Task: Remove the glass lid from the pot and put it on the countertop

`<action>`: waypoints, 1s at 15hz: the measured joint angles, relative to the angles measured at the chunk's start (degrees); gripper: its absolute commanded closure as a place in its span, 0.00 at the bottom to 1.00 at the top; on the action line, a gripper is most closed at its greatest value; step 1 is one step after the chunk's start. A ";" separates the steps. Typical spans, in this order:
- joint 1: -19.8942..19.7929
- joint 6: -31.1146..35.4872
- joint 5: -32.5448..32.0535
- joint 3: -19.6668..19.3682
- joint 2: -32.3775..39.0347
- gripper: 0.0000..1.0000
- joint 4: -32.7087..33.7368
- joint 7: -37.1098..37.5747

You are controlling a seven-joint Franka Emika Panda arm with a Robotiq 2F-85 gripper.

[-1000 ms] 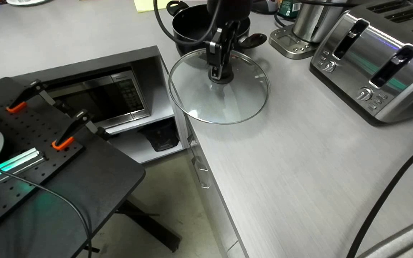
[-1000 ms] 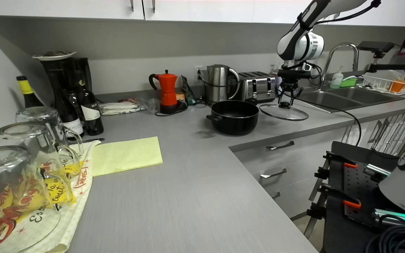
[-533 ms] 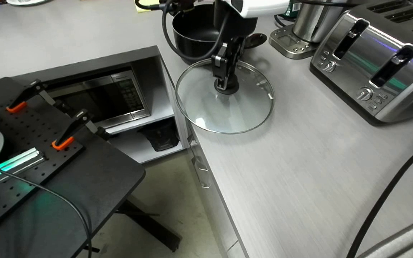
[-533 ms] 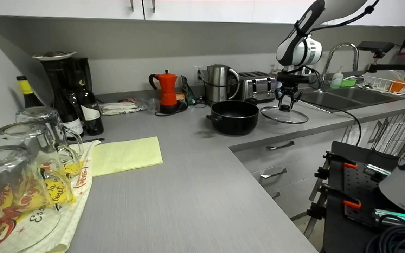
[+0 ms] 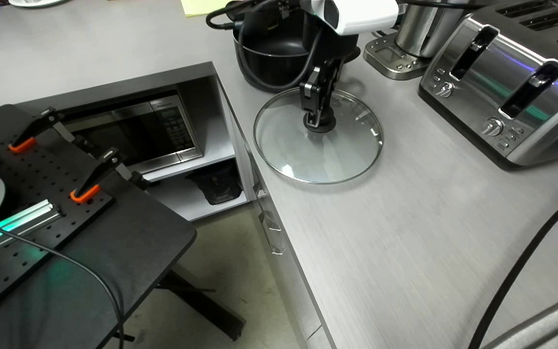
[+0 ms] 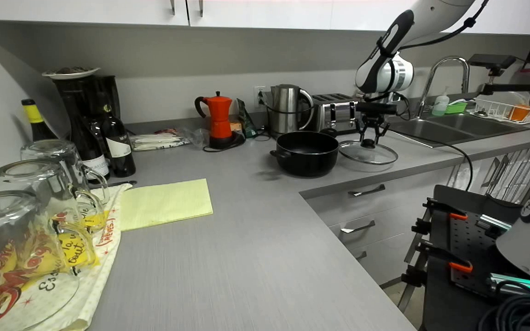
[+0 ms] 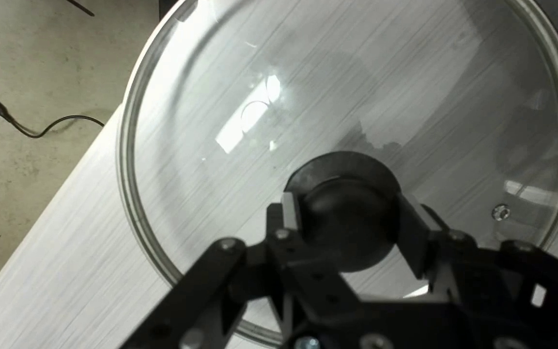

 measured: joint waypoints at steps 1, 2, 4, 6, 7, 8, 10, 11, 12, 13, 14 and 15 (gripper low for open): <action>0.20 0.00 0.00 0.00 0.69 0.75 0.51 0.25; 0.39 0.00 -0.05 0.00 1.38 0.75 0.98 0.61; 0.73 0.00 -0.13 -0.01 2.72 0.75 1.95 1.43; 1.04 0.00 -0.24 -0.11 3.87 0.75 2.77 2.23; 1.19 0.00 -0.26 -0.19 4.34 0.75 3.13 2.45; 1.33 0.00 -0.27 -0.28 4.80 0.75 3.49 2.64; 1.60 0.00 -0.32 -0.46 5.48 0.75 3.98 3.03; 1.72 0.00 -0.34 -0.55 5.69 0.75 4.16 3.18; 1.82 0.00 -0.36 -0.63 5.84 0.75 4.30 3.26; 1.93 0.00 -0.36 -0.73 6.00 0.75 4.47 3.31; 2.02 0.00 -0.37 -0.81 6.14 0.75 4.64 3.33; 2.06 0.00 -0.37 -0.86 6.25 0.72 4.78 3.33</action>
